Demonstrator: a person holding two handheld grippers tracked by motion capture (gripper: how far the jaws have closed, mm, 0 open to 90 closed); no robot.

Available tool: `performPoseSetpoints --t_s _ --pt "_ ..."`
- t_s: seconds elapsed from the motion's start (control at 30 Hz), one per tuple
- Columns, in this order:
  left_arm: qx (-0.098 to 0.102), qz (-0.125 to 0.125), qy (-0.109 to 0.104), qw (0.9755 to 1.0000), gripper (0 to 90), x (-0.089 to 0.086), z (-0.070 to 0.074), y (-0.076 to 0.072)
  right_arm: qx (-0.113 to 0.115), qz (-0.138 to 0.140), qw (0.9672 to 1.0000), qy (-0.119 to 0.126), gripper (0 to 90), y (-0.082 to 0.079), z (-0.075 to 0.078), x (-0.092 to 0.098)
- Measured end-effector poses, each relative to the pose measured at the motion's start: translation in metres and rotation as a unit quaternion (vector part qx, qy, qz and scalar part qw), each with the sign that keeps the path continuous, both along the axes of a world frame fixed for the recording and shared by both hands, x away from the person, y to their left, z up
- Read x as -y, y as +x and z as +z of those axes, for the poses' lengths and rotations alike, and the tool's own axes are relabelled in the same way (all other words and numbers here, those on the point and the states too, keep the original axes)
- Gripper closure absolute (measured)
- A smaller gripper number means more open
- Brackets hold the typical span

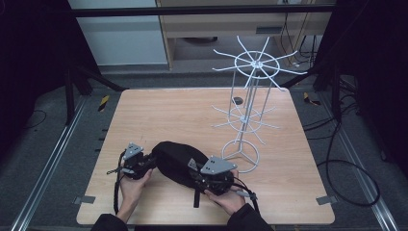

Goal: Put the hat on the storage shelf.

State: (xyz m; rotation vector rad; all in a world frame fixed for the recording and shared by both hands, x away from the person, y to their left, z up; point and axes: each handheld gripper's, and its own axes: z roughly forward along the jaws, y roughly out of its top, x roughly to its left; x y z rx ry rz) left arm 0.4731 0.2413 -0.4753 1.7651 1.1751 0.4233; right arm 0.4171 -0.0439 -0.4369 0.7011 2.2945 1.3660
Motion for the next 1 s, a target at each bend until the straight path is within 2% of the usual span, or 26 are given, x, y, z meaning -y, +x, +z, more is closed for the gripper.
performPoseSetpoints --t_s 0.13,0.27,0.4,0.5,0.6,0.77,0.8,1.0 --pt "-0.008 -0.014 0.007 0.9998 63.2 -0.003 0.003 -0.006 -0.006 -0.005 1.0 -0.006 69.2 -0.003 -0.003 -0.003" --pt "0.009 -0.012 0.008 0.9999 52.2 -0.014 0.01 -0.022 -0.009 -0.01 0.9999 -0.005 69.0 -0.004 -0.004 -0.004" --pt "0.027 -0.007 0.017 0.9995 47.0 -0.026 0.021 -0.042 -0.011 -0.018 0.9998 -0.006 68.3 -0.003 -0.005 -0.004" --pt "0.041 -0.015 -0.001 0.999 47.3 -0.031 0.031 -0.058 -0.014 -0.022 0.9996 -0.01 67.6 -0.003 -0.006 -0.004" --pt "0.05 -0.029 -0.016 0.9982 47.6 -0.026 0.039 -0.065 -0.015 -0.021 0.9996 -0.012 66.6 -0.003 -0.008 -0.004" --pt "0.048 -0.056 -0.029 0.9969 46.3 -0.007 0.046 -0.067 -0.013 -0.016 0.9997 -0.011 65.6 -0.005 -0.007 -0.005" --pt "0.044 -0.067 -0.043 0.9959 44.5 -0.002 0.048 -0.067 -0.012 -0.014 0.9998 -0.01 65.5 -0.005 -0.008 -0.004" --pt "0.045 -0.082 -0.057 0.994 40.9 0.009 0.054 -0.068 -0.009 -0.011 0.9999 -0.01 65.3 -0.006 -0.008 -0.005"
